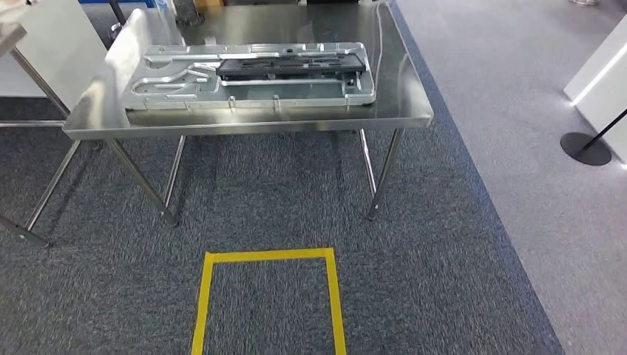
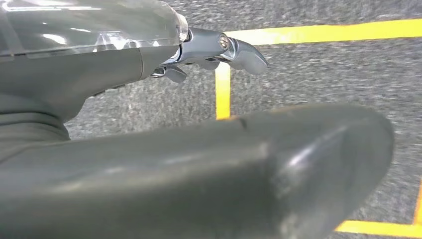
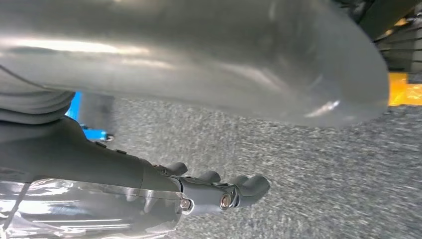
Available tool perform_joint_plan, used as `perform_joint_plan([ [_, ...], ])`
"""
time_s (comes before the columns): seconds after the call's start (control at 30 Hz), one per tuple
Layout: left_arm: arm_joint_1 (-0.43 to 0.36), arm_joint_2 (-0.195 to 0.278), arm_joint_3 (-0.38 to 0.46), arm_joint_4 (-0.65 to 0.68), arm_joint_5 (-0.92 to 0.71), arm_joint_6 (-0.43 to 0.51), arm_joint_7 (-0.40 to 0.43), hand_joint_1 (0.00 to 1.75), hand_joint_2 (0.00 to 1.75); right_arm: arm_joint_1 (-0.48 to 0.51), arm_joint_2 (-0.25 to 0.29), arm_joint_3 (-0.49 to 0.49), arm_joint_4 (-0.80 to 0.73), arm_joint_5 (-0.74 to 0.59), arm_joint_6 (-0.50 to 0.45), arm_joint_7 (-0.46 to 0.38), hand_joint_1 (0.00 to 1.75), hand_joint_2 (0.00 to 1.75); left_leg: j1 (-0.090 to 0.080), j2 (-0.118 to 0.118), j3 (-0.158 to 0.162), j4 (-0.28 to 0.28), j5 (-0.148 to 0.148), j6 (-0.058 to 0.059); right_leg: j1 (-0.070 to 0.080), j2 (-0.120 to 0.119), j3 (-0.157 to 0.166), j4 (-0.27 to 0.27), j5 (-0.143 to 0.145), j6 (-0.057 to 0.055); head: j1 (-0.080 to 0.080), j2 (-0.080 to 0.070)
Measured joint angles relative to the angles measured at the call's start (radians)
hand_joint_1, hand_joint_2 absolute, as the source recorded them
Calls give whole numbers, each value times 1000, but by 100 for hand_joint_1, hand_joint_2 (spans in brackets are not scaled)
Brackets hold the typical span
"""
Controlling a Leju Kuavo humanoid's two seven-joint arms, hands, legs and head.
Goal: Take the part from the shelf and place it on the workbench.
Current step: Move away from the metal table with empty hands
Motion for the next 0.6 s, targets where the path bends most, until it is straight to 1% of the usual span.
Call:
perform_joint_plan([
  [0.03, 1, 0, 0, 0, 0, -1, -1, 0, 0, 1, 0, 0, 0, 0, 0, -5, 0, 0, 0, 3, -9, 1, 10, 7, -2, 2, -3, 1, 2, 6, 0, 0],
  [0.07, 1, -1, 0, 0, 0, -1, -2, 0, 0, 2, 0, 1, 0, 0, 1, -10, 0, 0, 1, 5, -19, 1, 22, 16, -4, 3, -10, 12, -14, 11, 0, 0],
  [0.1, 1, -1, 0, 0, 0, 0, -3, 0, 0, 3, -1, 2, 0, 0, 1, -14, 0, 0, 3, 8, -31, -1, 35, 24, -5, 6, -20, 40, -50, 15, 0, 0],
  [0.13, 1, -2, 0, 0, 0, 1, -4, 0, 0, 3, -1, 3, 0, 1, 2, -17, 0, 0, 3, 10, -46, -1, 48, 30, -7, 7, -34, 89, -106, 18, 0, 0],
  [0.17, 1, -2, 0, 0, 0, 2, -4, 0, 0, 3, -1, 4, 0, 1, 4, -19, 0, 0, 2, 9, -63, 0, 61, 34, -7, 8, -49, 153, -163, 20, 0, 0],
  [0.2, 1, -2, 0, 0, 0, 4, -4, 0, 0, 3, -1, 6, 0, 1, 6, -19, 0, 0, 0, 10, -81, 2, 75, 35, -8, 8, -60, 219, -204, 22, 0, 0],
  [0.23, 2, -2, 0, 0, 0, 6, -4, 0, 0, 4, -1, 7, 0, 1, 7, -20, 0, 0, -1, 10, -100, 4, 88, 35, -8, 8, -63, 271, -220, 23, 0, 0],
  [0.27, 2, -2, 0, 0, 1, 8, -4, 0, 0, 4, -1, 7, 1, 1, 8, -19, 0, 0, -3, 11, -118, 8, 100, 33, -8, 8, -52, 295, -209, 23, 0, 0],
  [0.3, 2, -2, 0, 0, 1, 9, -3, 0, 0, 3, -1, 8, 1, 1, 8, -19, 0, 0, -3, 12, -137, 13, 111, 31, -8, 8, -26, 284, -181, 22, 0, 0],
  [0.33, 2, -2, 0, 0, 1, 10, -3, 0, 0, 3, -2, 8, 1, 0, 8, -18, 0, 0, -4, 12, -156, 19, 122, 29, -8, 8, 20, 237, -154, 18, 0, 0],
  [0.37, 2, -3, 0, 0, 1, 10, -2, 0, 0, 2, -4, 8, 1, 0, 8, -17, 0, 0, -5, 11, -173, 27, 131, 26, -6, 8, 81, 164, -142, 13, 0, 0],
  [0.4, 1, -4, 0, 0, 1, 10, 0, 0, 0, 0, -6, 9, 1, 0, 9, -17, 0, 0, -7, 11, -187, 34, 139, 22, -4, 8, 140, 83, -148, 8, 0, 0],
  [0.43, 1, -5, 0, 0, 1, 10, 1, 0, 0, -1, -7, 9, 0, 0, 10, -17, 0, 0, -8, 11, -196, 40, 146, 17, -1, 7, 184, 17, -163, 2, 0, 0],
  [0.47, 0, -6, 0, 0, 1, 11, 2, 0, 0, -2, -9, 10, 0, 0, 10, -17, 0, 0, -8, 12, -202, 43, 153, 11, 2, 8, 207, -24, -178, -3, 0, 0],
  [0.5, 0, -7, 0, 0, 1, 12, 3, 0, 0, -2, -10, 11, 0, 0, 11, -18, 0, 0, -7, 12, -205, 43, 161, 5, 3, 8, 210, -41, -182, -9, 0, 0],
  [0.53, 1, -7, 0, 0, 1, 13, 4, 0, 0, -2, -11, 12, 1, 1, 12, -20, 0, 0, -5, 12, -209, 42, 166, -2, 3, 8, 203, -43, -175, -16, 0, 0],
  [0.57, 1, -8, 0, 0, 1, 15, 5, 0, 0, -1, -12, 12, 1, 1, 12, -21, 0, 0, -2, 10, -214, 49, 157, -8, 1, 7, 196, -45, -165, -23, 0, 0],
  [0.6, 2, -10, -1, 0, 1, 17, 6, 0, 0, 0, -13, 13, 1, 1, 12, -24, 0, 0, -1, 8, -224, 72, 131, -14, 0, 5, 188, -47, -154, -29, 0, 0],
])
